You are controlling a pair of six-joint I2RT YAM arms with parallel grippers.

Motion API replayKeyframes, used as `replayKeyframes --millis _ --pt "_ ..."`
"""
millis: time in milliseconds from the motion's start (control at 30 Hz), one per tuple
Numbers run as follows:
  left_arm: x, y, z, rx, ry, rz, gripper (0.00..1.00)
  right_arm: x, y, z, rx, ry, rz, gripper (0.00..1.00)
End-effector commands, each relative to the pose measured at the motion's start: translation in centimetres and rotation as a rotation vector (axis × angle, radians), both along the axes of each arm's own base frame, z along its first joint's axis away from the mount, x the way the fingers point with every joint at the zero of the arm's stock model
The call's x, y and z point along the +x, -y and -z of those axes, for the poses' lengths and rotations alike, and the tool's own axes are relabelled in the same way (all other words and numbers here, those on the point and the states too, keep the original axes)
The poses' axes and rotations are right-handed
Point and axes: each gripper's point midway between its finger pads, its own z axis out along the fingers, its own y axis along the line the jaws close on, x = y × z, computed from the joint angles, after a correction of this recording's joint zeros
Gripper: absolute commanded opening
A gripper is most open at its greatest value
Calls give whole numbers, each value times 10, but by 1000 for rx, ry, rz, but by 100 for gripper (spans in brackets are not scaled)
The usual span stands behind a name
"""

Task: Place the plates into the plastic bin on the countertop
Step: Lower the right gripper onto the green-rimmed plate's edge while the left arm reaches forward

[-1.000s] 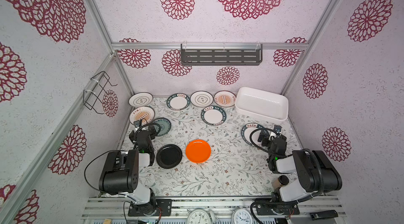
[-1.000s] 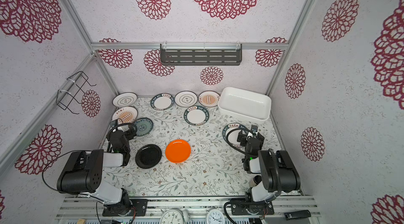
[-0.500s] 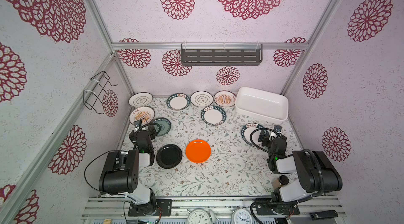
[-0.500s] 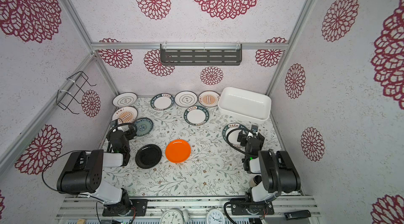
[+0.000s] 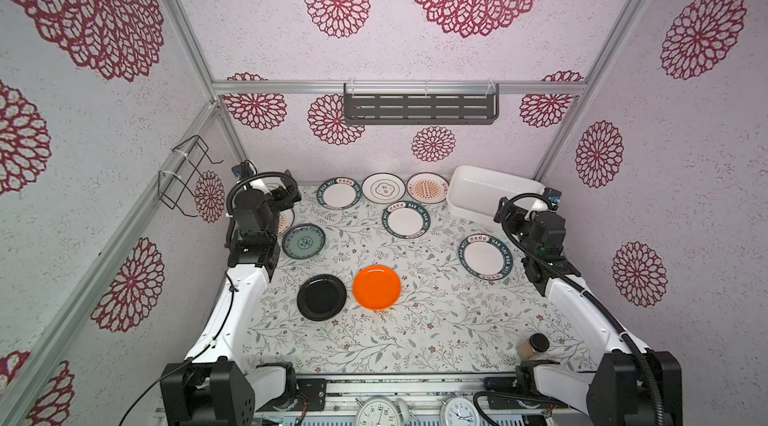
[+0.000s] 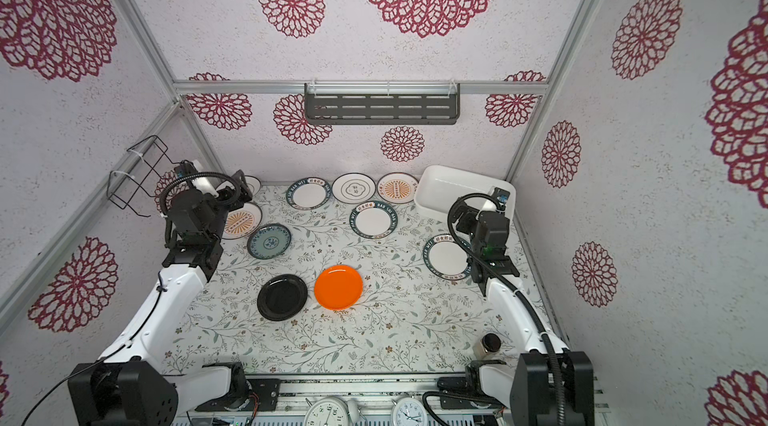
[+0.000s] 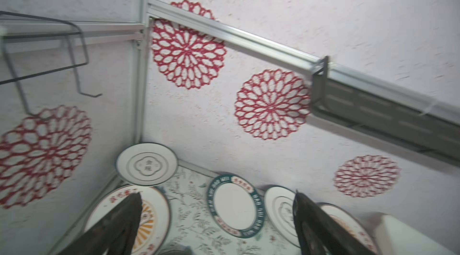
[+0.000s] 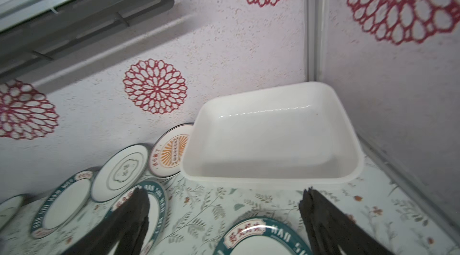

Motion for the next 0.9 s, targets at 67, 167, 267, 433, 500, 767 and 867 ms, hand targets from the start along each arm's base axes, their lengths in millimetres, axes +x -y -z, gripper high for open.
replayKeyframes --millis 67,167,267,433,500,767,867 --pt "-7 80 13 -314 -162 250 97 -16 -83 14 391 -149 -125 99" --pt "-9 99 11 -448 -183 290 97 -20 -127 8 553 -125 -203 99" --pt "-11 113 12 -519 -200 328 97 -26 -166 -1 581 -123 -264 99" --pt "-13 145 -1 -515 -148 462 97 -30 -201 -49 478 -32 -361 99" --pt "-14 154 -8 -558 -98 536 97 -32 -212 -66 503 45 -457 99" --pt "-16 157 -13 -474 -130 575 97 -27 -194 -51 539 13 -381 99" --pt "-7 158 8 -429 -212 549 97 -21 -163 -19 513 -59 -227 99"
